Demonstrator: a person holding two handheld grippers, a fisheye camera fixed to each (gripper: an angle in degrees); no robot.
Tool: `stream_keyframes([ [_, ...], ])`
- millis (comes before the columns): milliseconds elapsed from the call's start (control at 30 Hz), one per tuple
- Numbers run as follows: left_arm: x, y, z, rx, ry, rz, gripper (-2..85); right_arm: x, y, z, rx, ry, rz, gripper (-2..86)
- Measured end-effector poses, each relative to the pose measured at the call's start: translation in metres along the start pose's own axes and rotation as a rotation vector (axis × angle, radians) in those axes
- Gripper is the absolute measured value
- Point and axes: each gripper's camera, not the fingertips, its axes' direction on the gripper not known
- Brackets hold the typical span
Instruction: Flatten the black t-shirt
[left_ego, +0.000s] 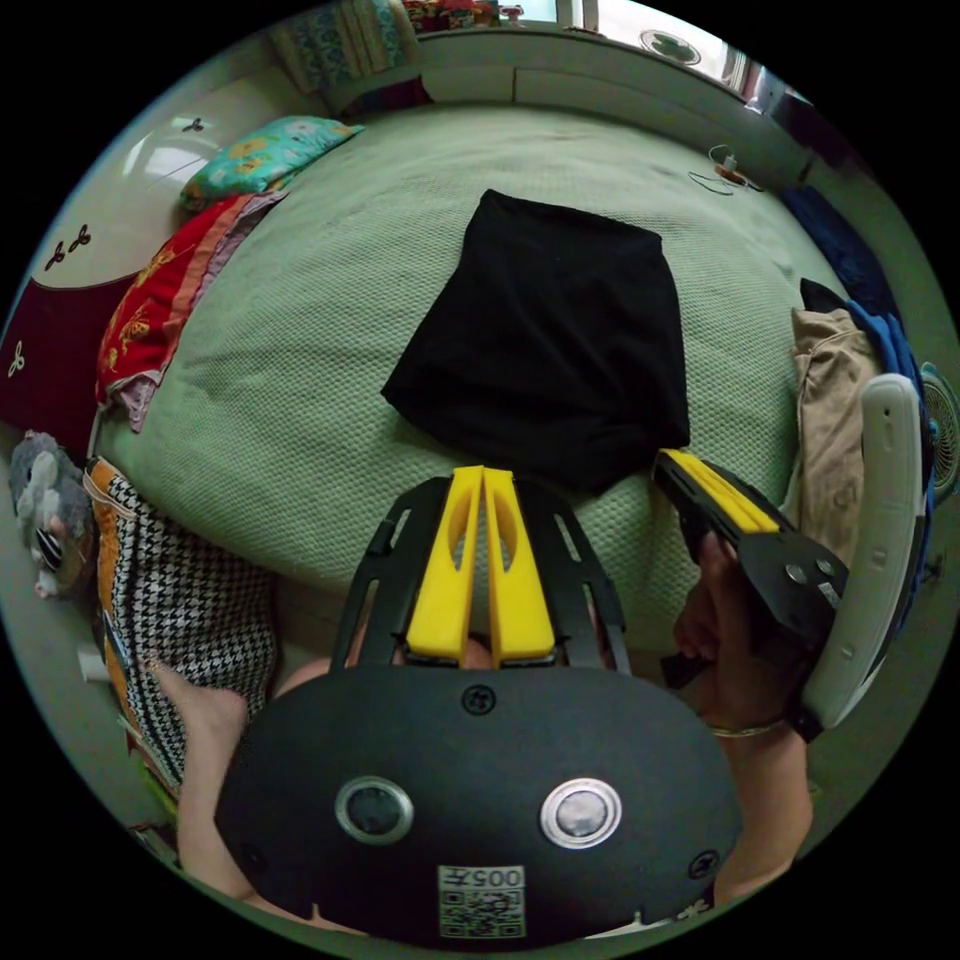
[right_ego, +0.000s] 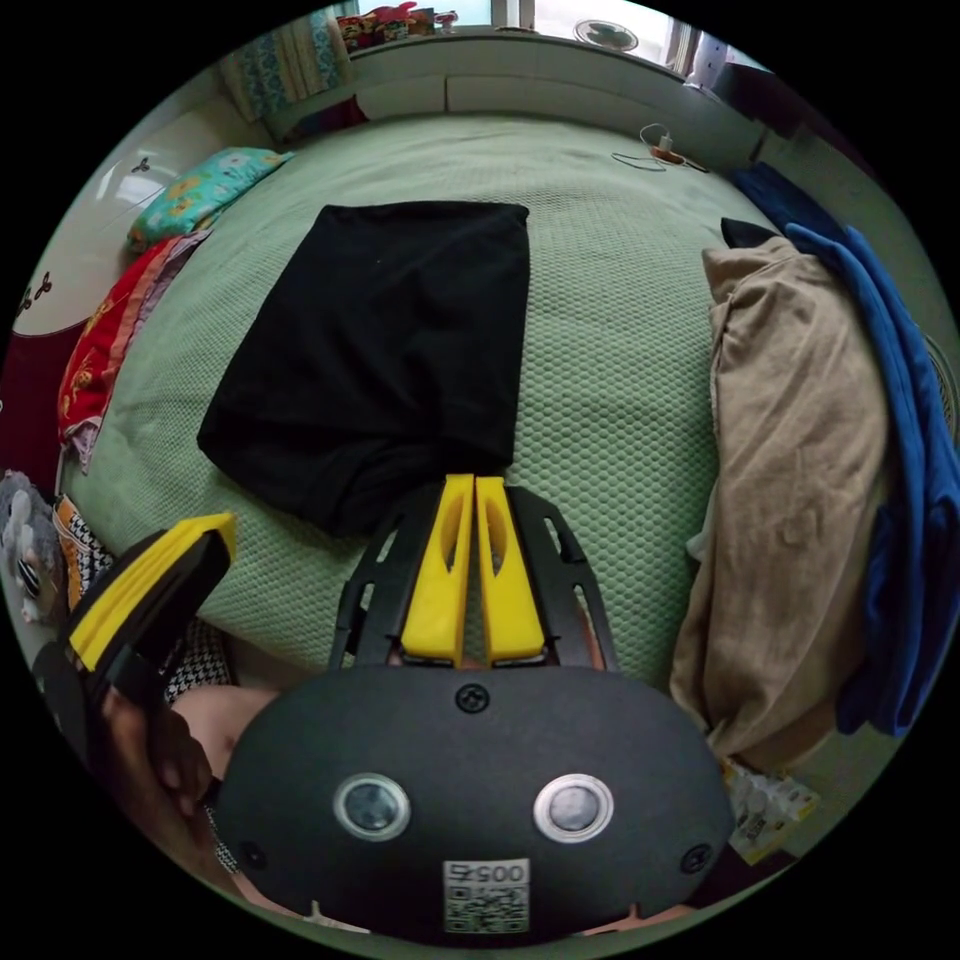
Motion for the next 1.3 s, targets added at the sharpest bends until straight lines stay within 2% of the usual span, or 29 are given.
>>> stream_keyframes([
  [1300, -0.036, -0.024, 0.036, -0.03, -0.009, 0.048, -0.3, -0.012, -0.007, -0.002, 0.02, -0.045, 0.002, -1.2],
])
